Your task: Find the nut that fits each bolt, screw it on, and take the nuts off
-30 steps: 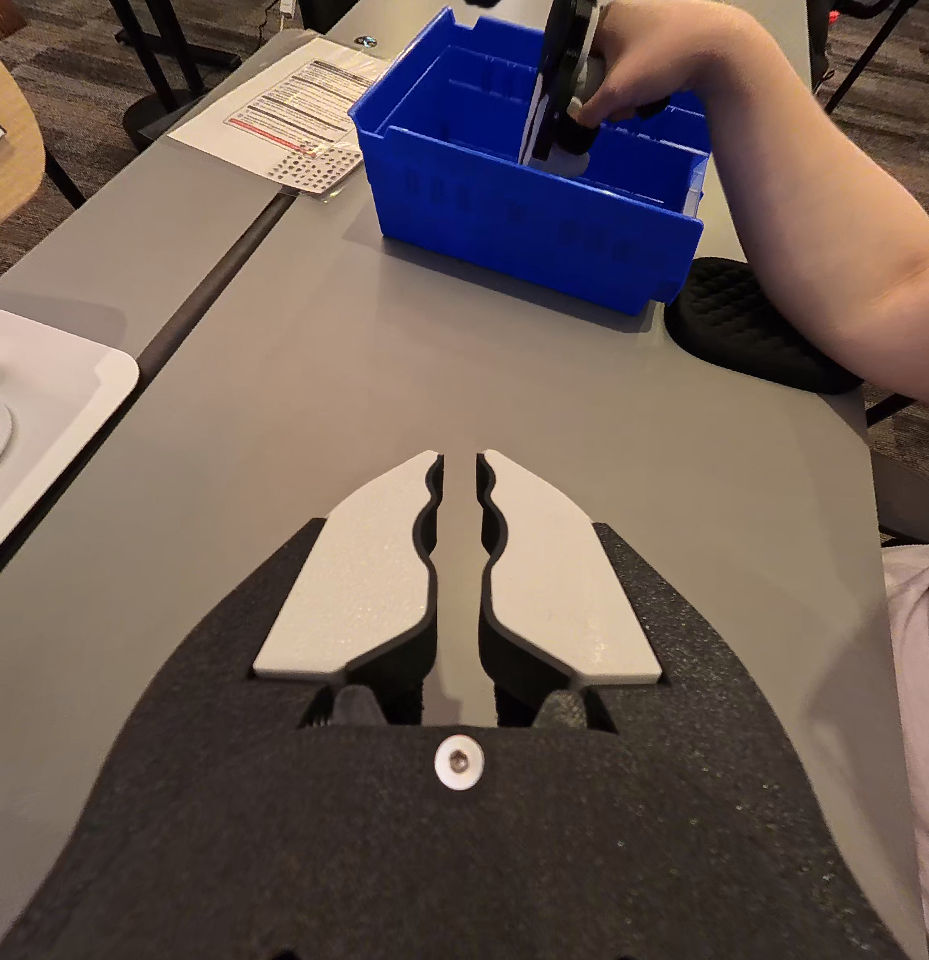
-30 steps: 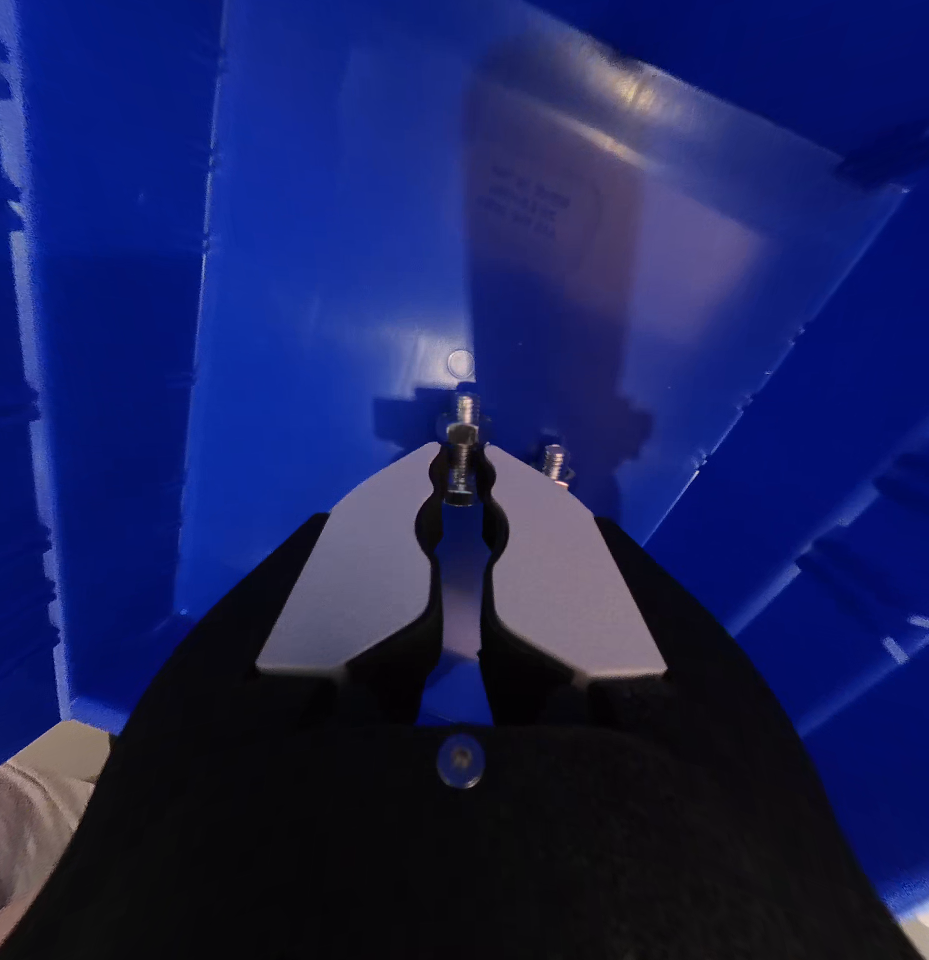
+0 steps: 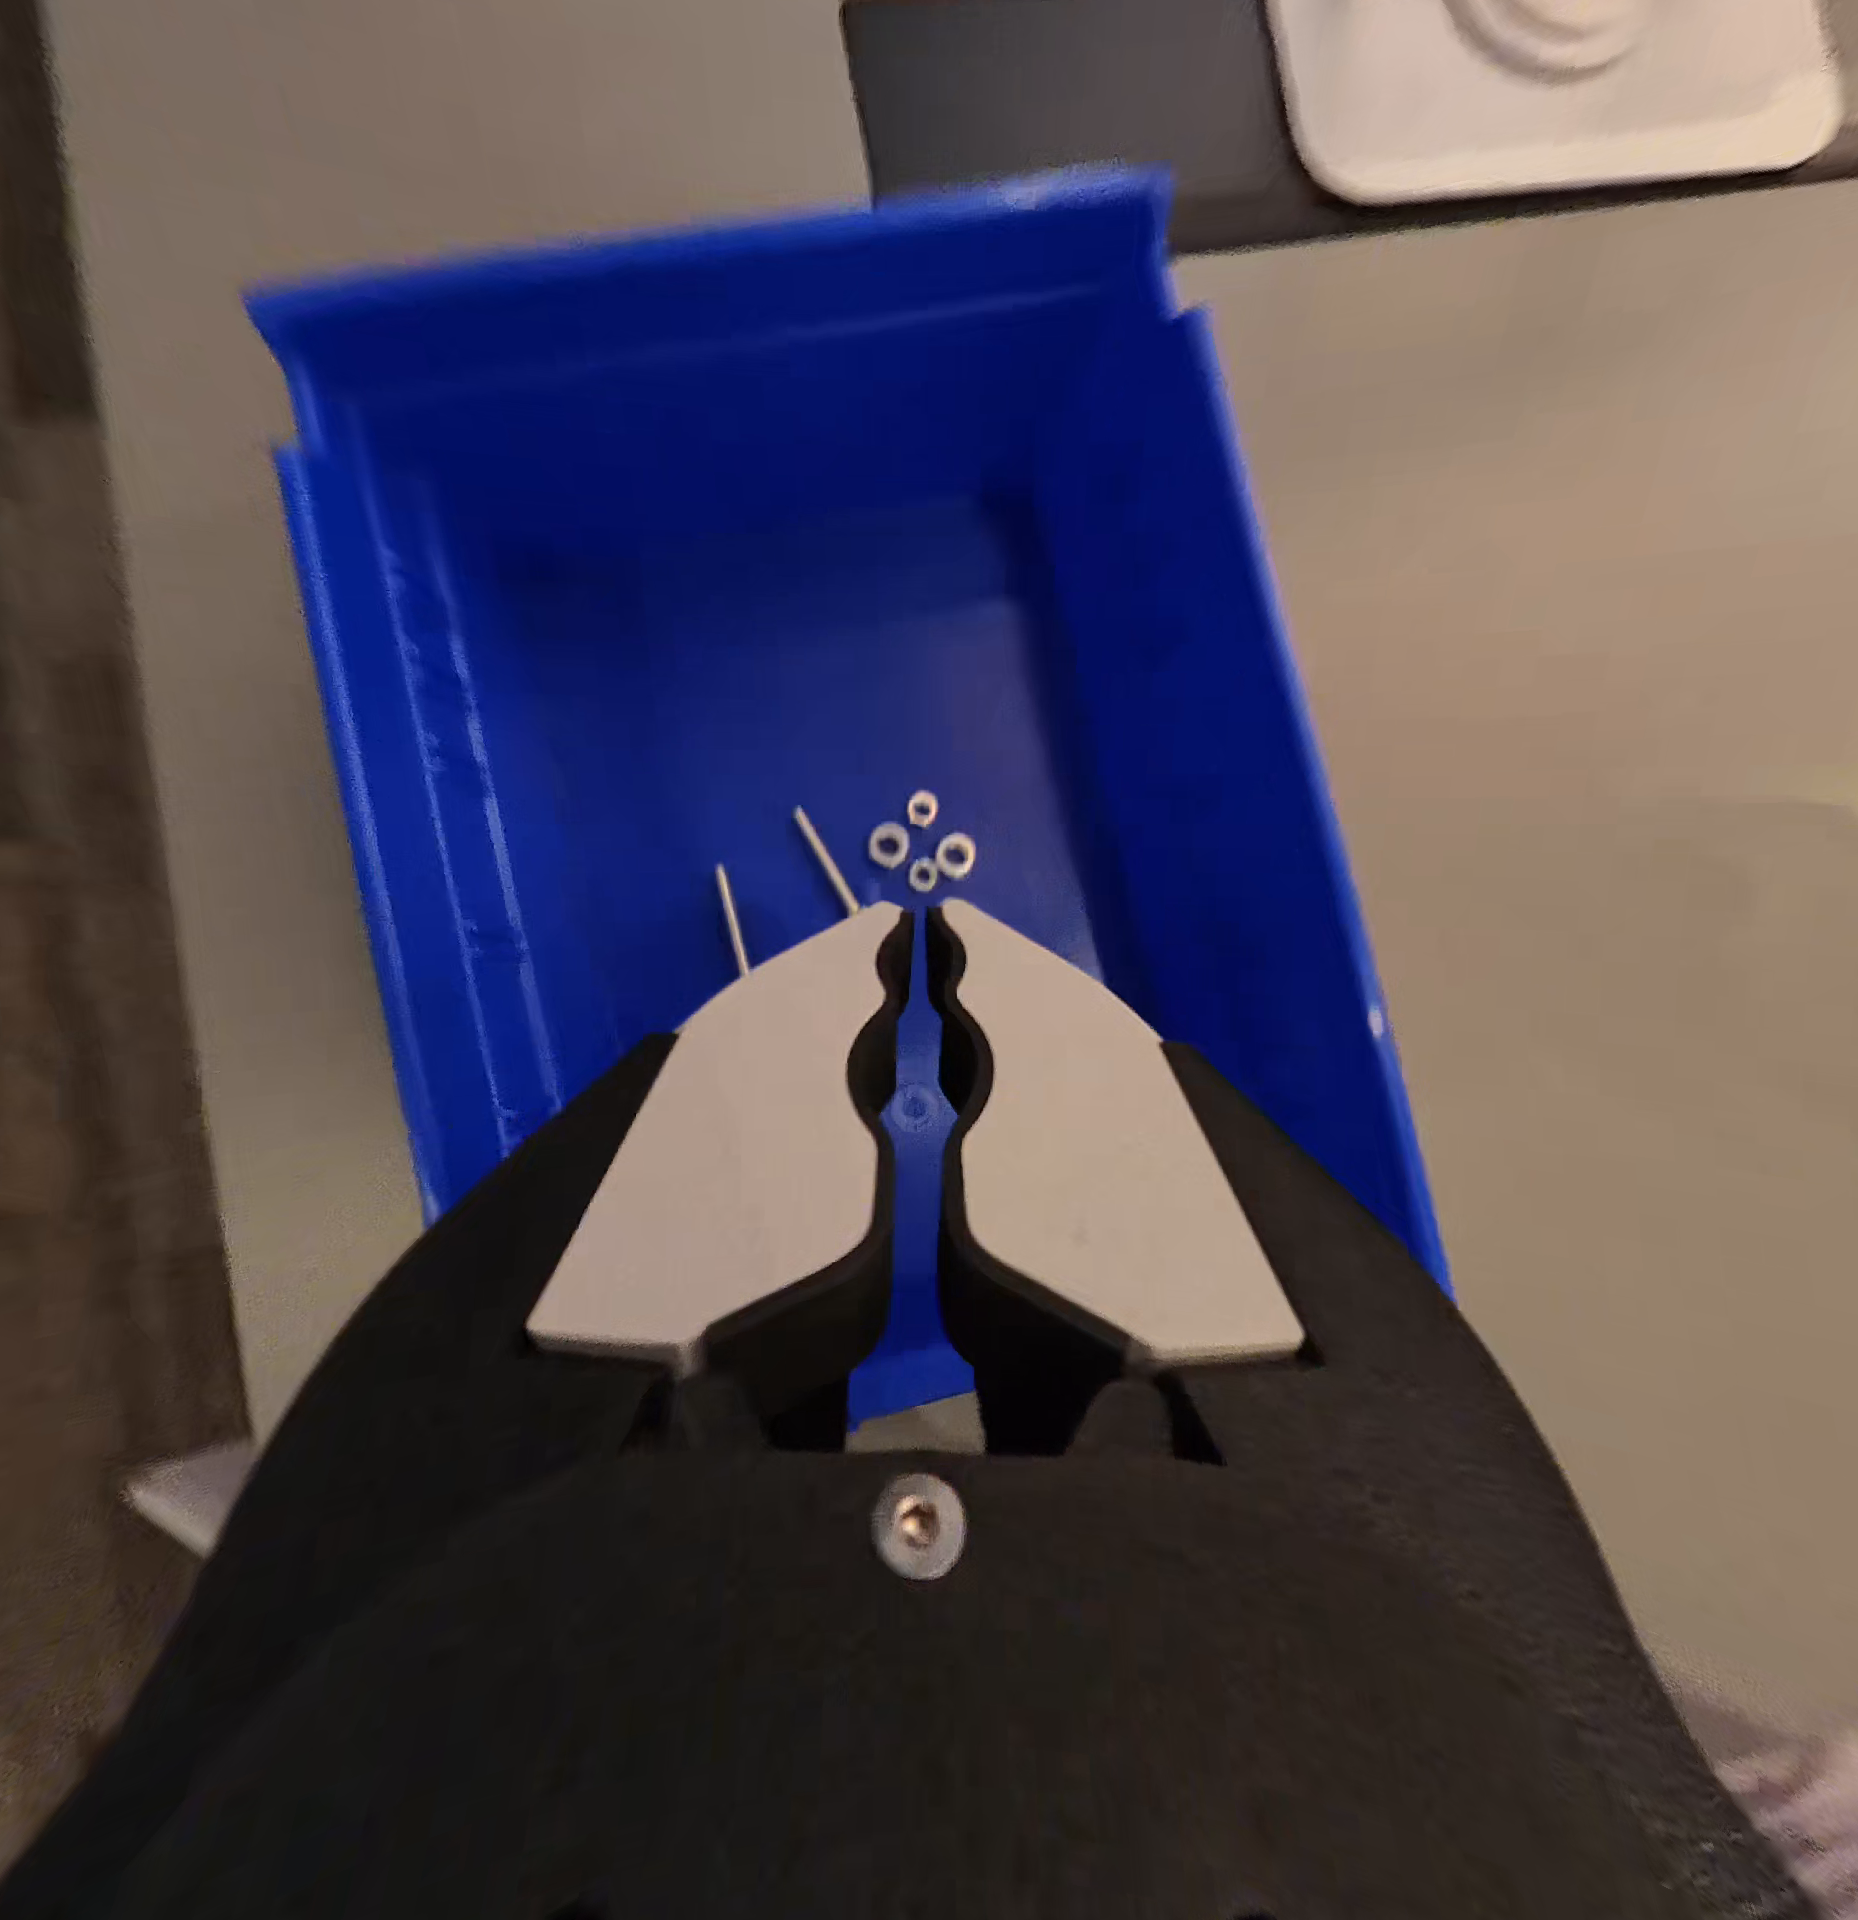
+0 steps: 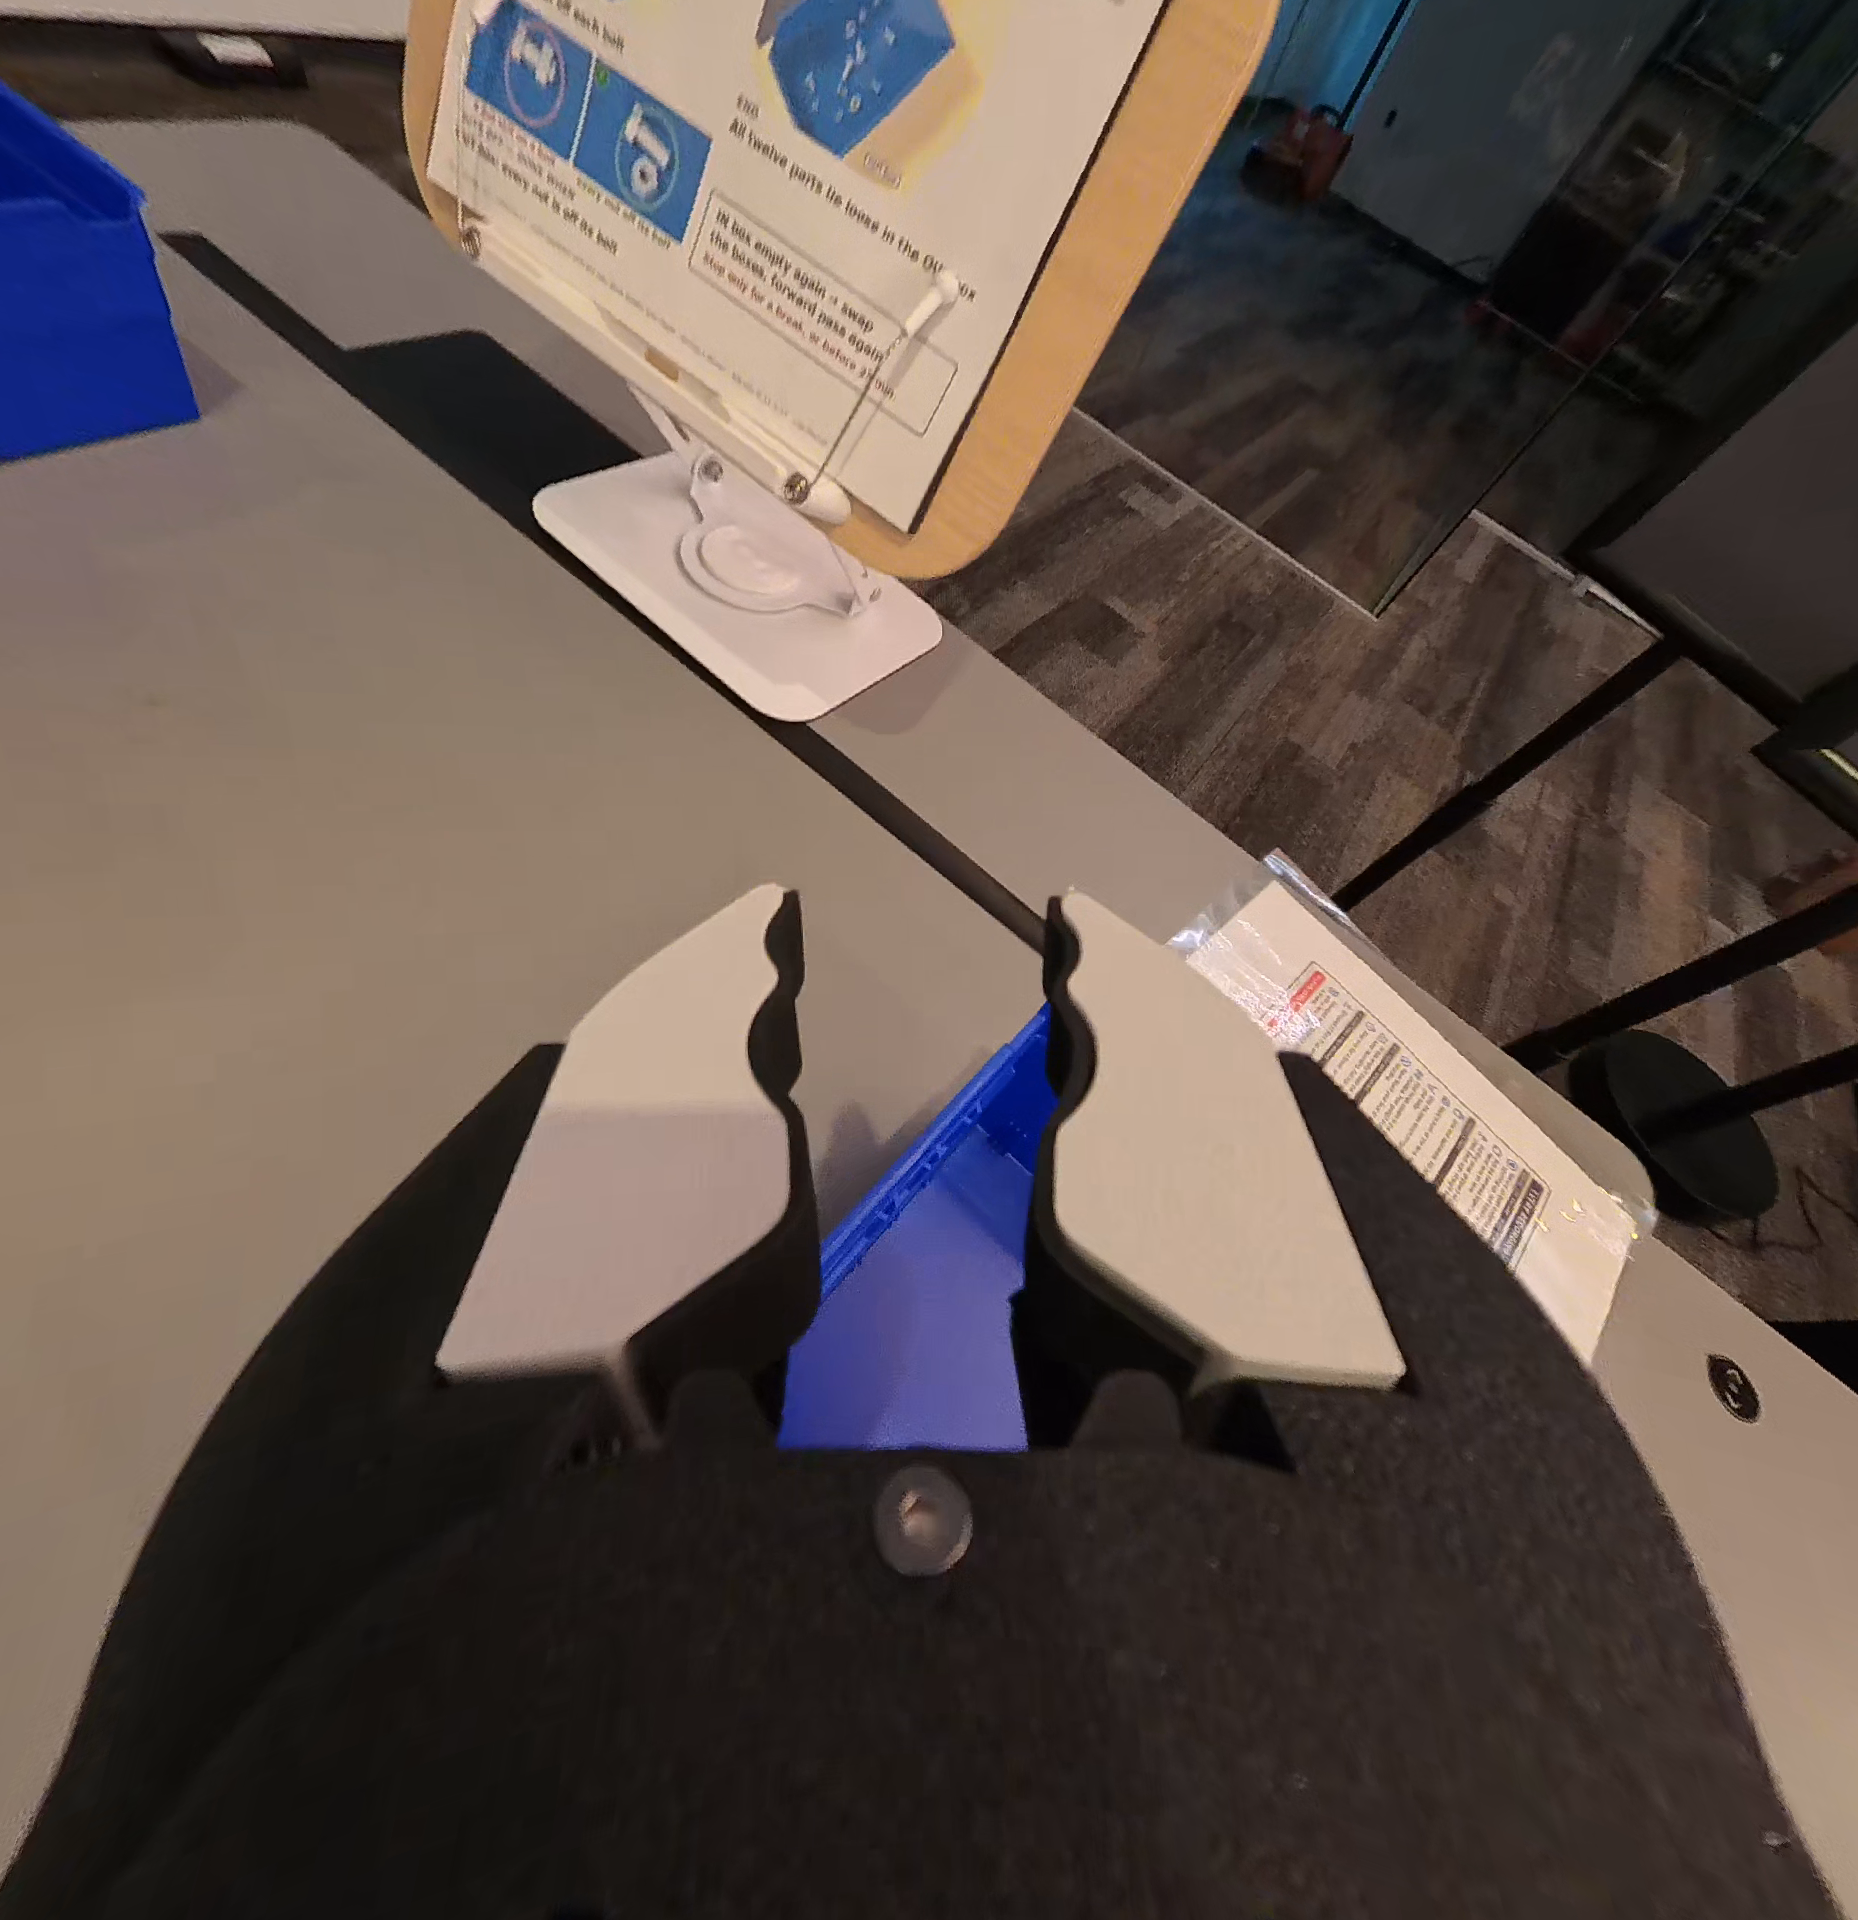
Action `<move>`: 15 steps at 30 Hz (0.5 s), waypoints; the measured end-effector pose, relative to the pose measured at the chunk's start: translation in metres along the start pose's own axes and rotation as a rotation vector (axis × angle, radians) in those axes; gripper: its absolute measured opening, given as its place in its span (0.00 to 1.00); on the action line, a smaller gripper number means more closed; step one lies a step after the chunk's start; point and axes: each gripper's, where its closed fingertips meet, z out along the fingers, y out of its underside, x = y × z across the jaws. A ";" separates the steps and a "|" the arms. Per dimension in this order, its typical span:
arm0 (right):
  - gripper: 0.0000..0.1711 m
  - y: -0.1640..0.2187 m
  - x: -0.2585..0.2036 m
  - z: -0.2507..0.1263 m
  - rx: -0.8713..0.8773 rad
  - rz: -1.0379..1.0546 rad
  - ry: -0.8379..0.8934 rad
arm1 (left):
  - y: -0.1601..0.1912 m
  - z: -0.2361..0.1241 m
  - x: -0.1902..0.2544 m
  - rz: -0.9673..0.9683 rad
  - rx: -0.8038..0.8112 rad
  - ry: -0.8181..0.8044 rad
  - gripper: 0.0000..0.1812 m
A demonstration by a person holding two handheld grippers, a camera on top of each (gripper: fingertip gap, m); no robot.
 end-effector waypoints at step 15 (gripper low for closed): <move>0.27 0.010 -0.013 0.015 -0.054 -0.018 -0.062 | 0.040 0.102 -0.019 -0.118 -0.297 0.015 0.06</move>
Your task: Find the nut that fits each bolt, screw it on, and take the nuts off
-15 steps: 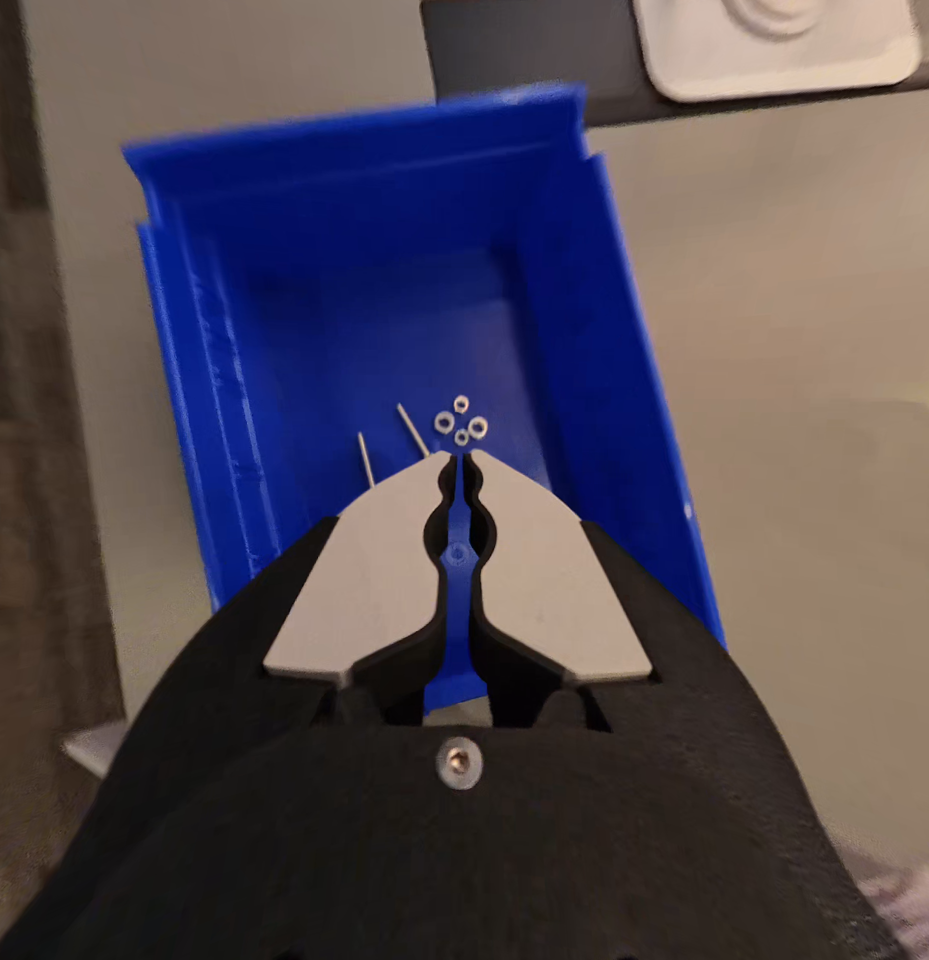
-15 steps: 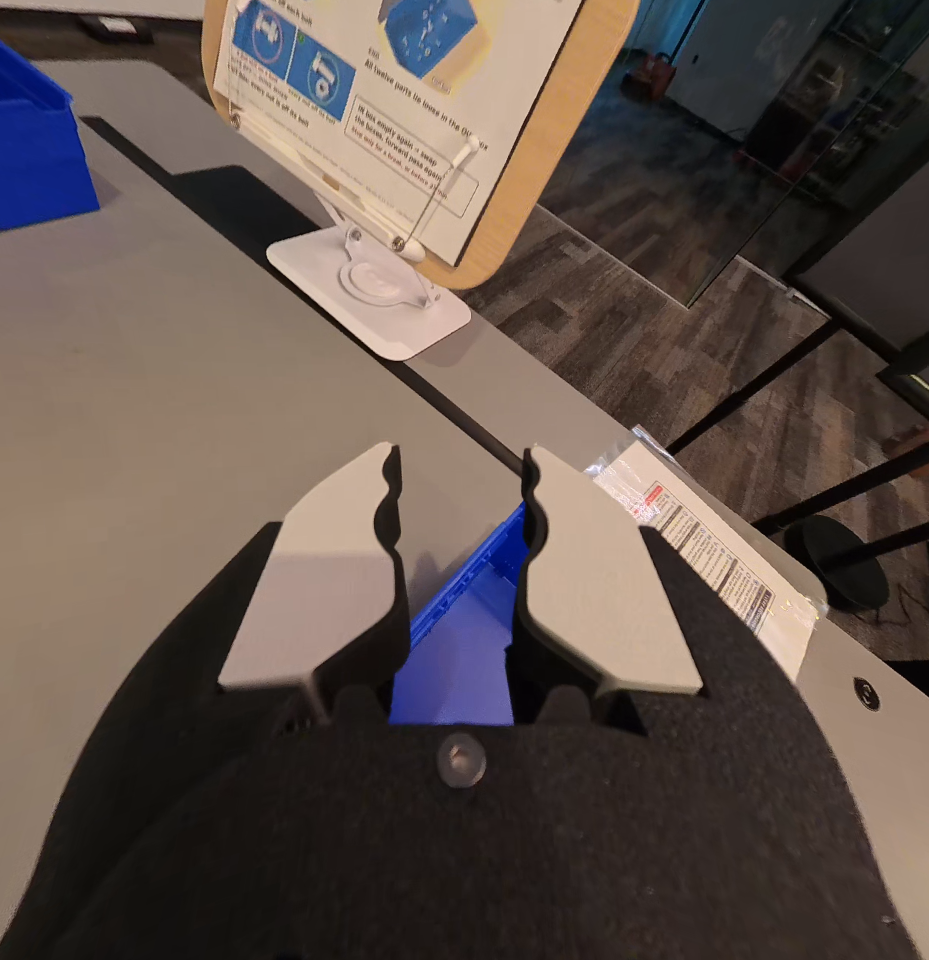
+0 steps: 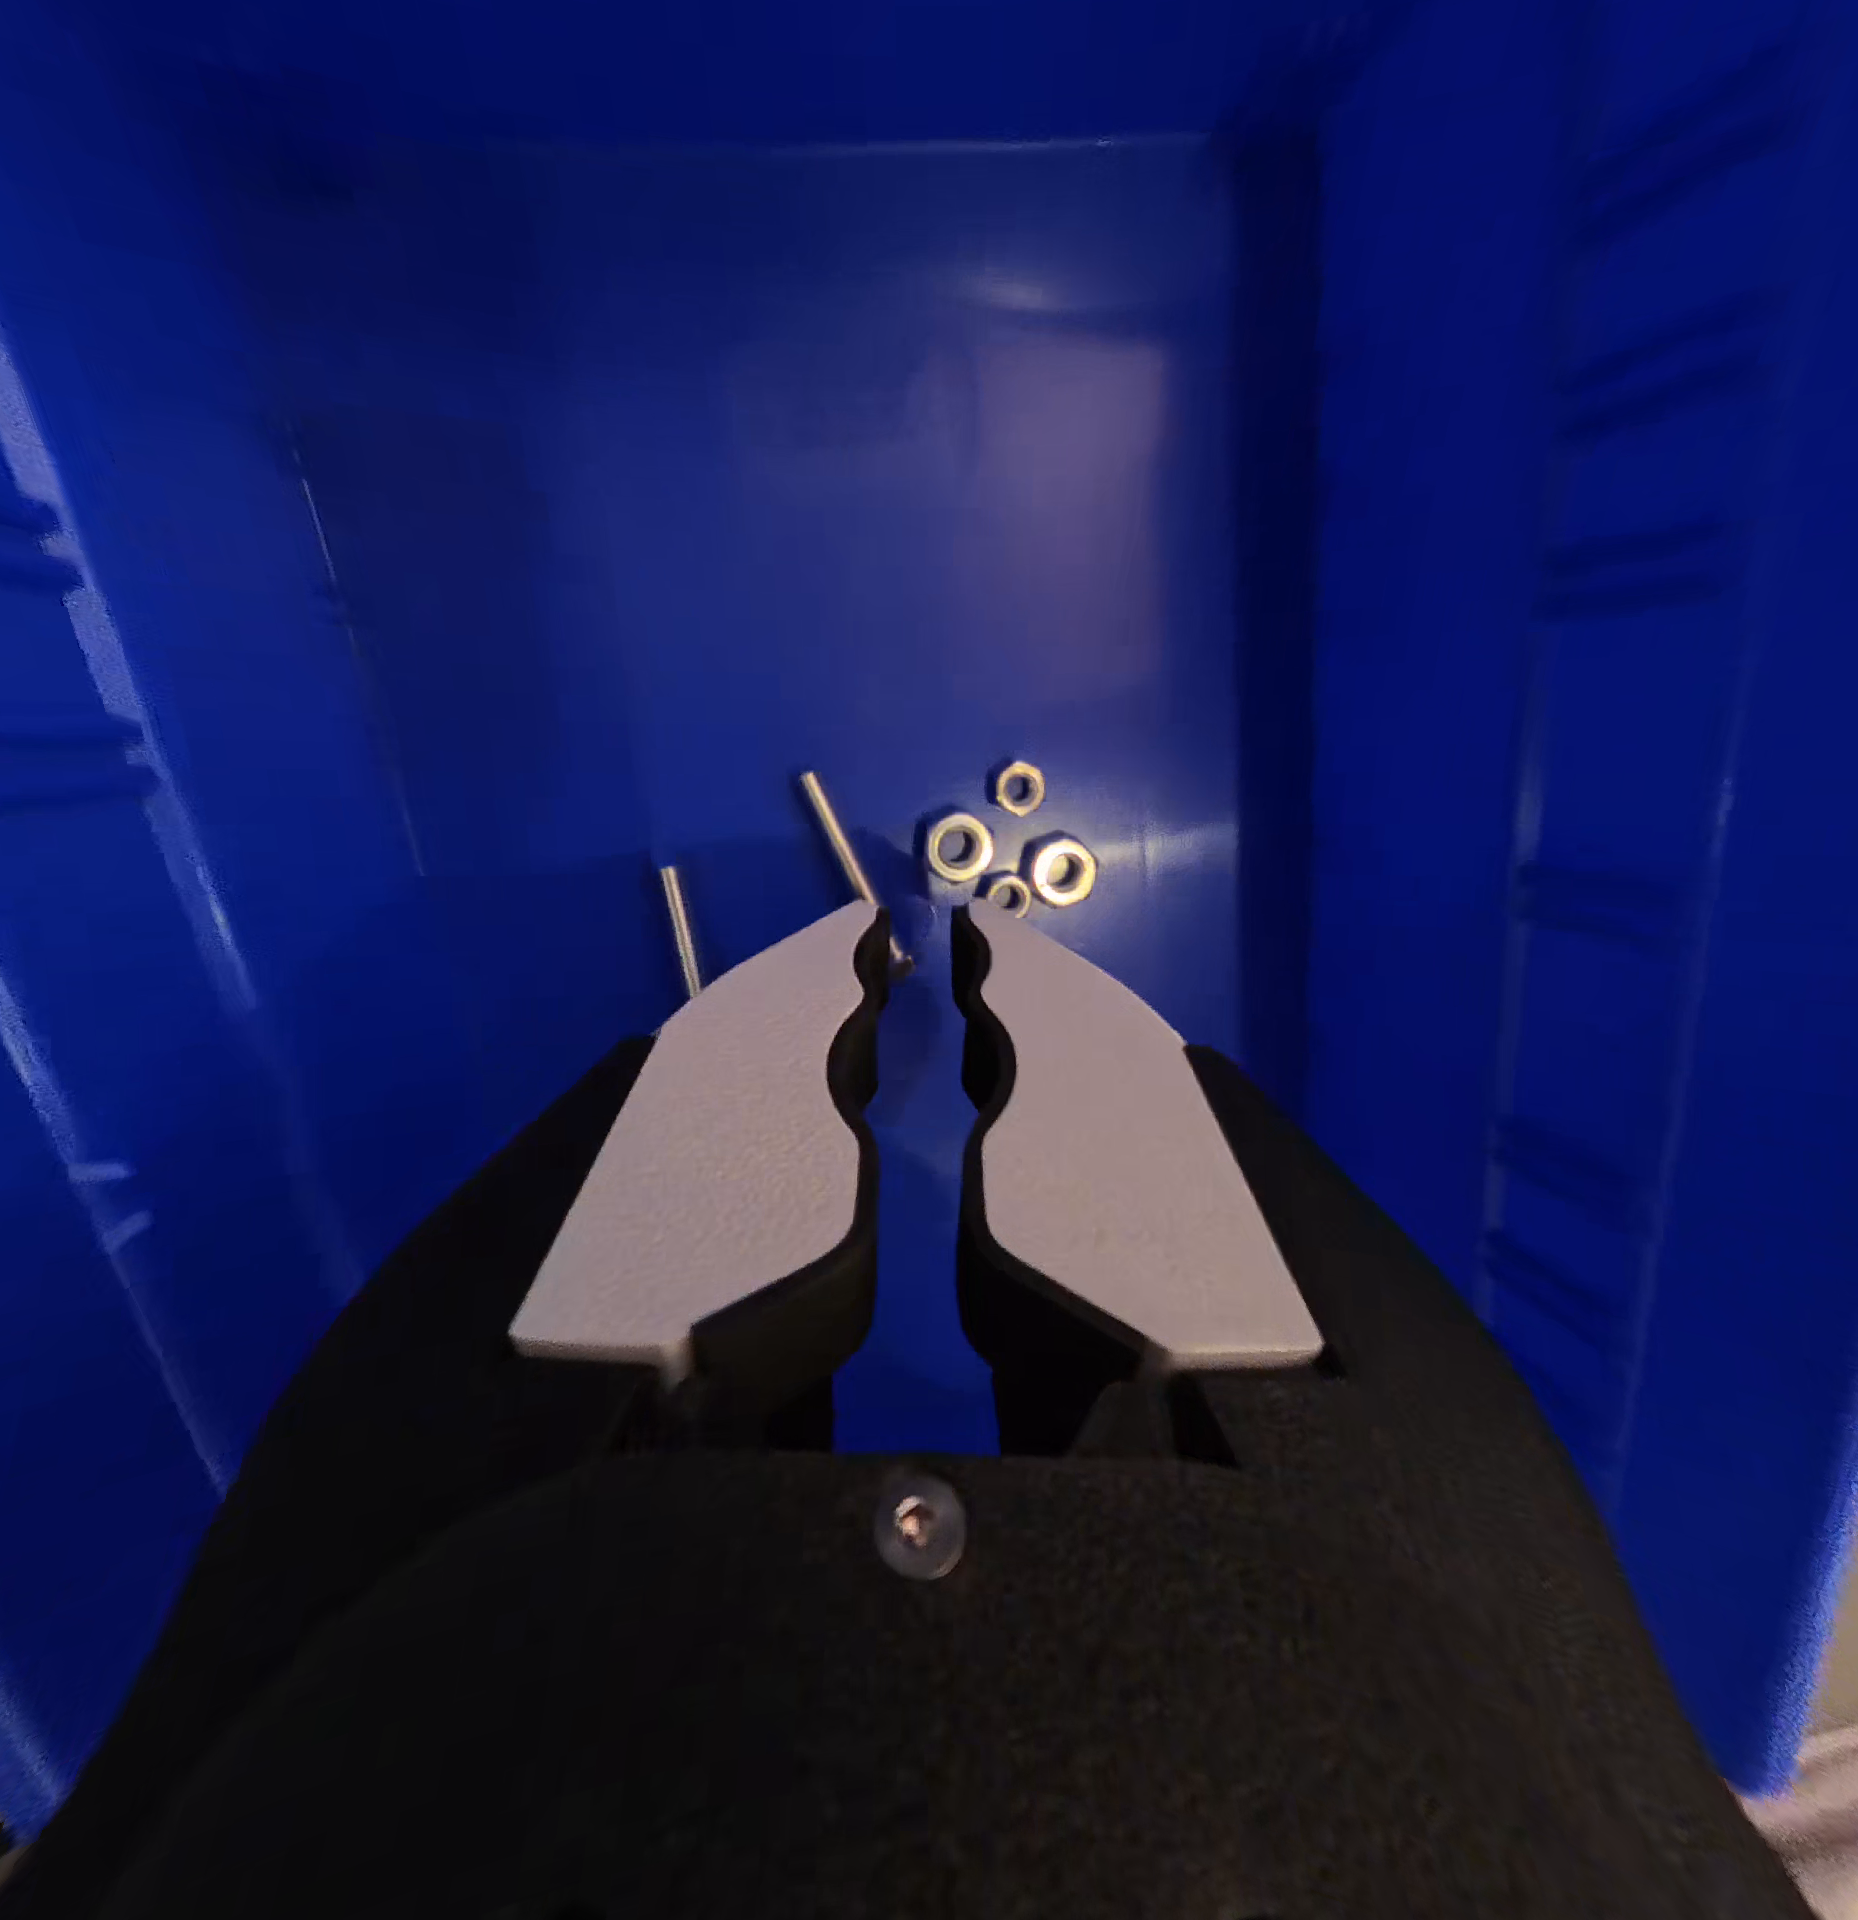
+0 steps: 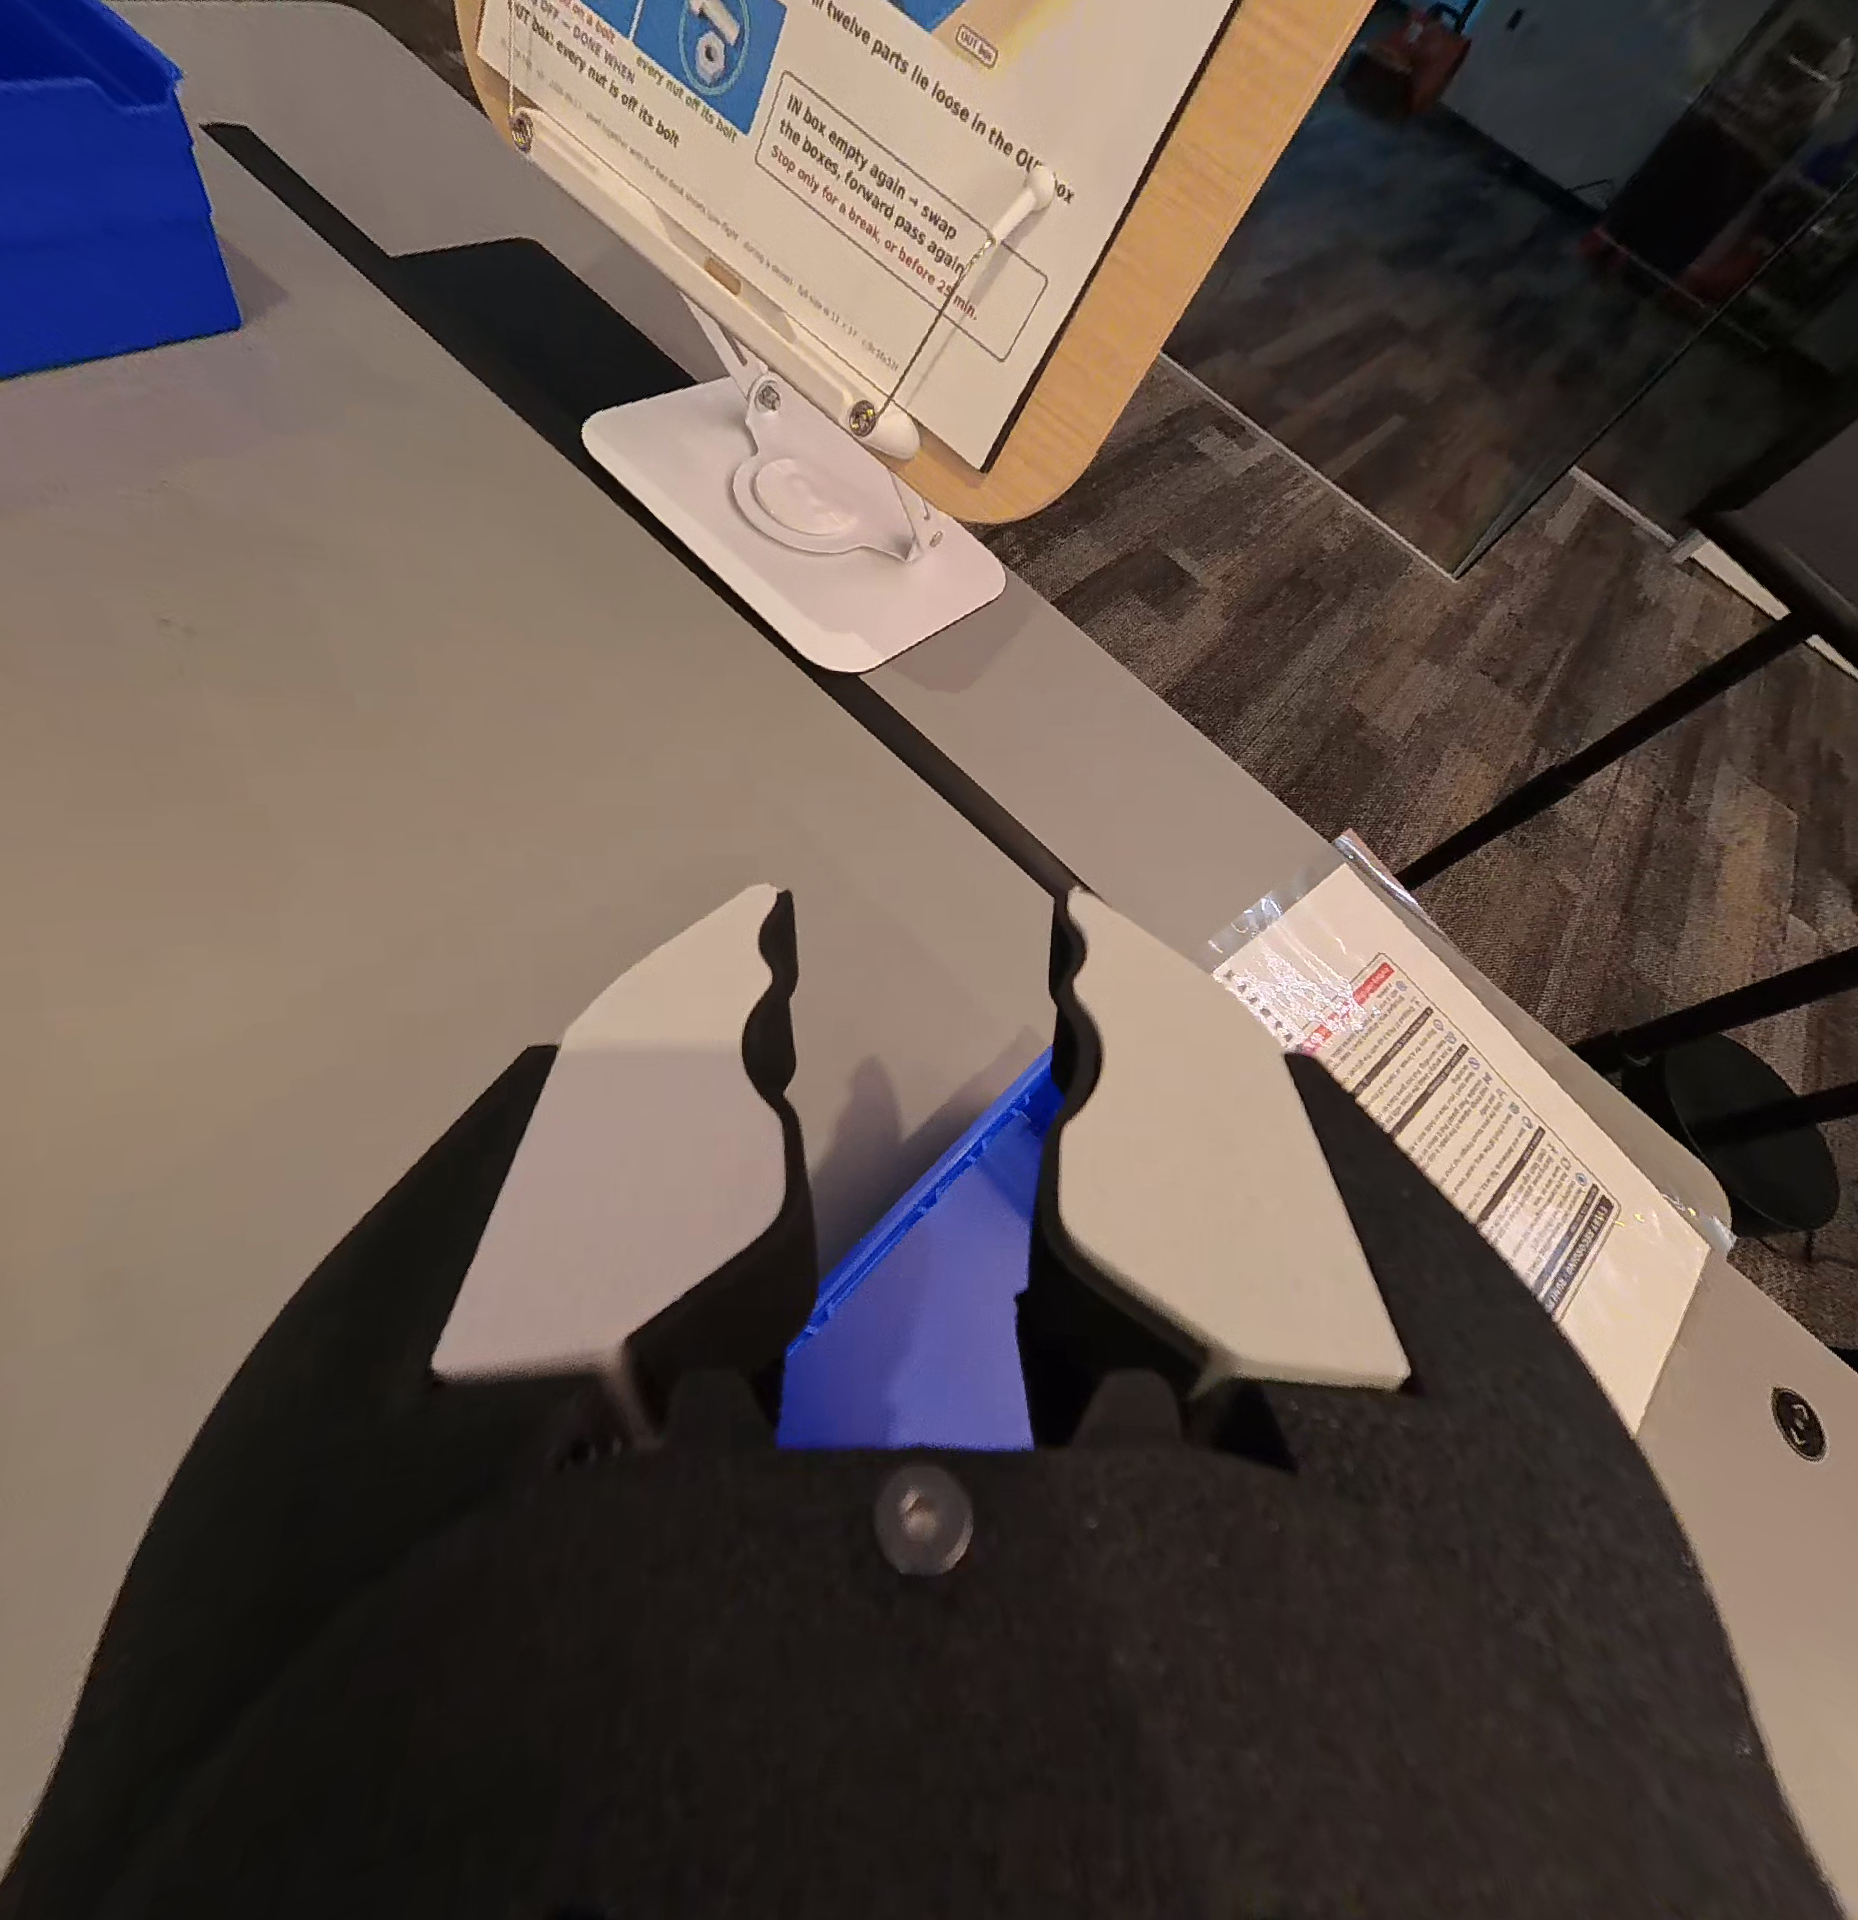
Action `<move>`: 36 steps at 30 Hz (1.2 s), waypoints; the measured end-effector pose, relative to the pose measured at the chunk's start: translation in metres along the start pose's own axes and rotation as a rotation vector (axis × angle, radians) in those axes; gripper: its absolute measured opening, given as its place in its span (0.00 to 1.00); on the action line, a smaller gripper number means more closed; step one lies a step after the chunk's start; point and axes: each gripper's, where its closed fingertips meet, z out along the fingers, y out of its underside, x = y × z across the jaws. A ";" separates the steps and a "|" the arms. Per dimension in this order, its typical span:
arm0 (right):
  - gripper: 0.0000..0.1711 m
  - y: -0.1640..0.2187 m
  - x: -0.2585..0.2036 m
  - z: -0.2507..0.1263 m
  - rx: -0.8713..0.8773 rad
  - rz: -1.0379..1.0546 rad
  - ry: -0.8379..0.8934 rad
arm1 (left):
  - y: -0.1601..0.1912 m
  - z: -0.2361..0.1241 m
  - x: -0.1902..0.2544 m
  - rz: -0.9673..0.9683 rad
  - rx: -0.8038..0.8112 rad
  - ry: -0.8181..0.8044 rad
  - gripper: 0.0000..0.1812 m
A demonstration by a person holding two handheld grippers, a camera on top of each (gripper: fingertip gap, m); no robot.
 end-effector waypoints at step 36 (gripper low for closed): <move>0.22 -0.064 -0.133 0.018 0.232 -0.072 -0.470 | -0.049 -0.150 0.246 0.651 0.670 0.671 0.03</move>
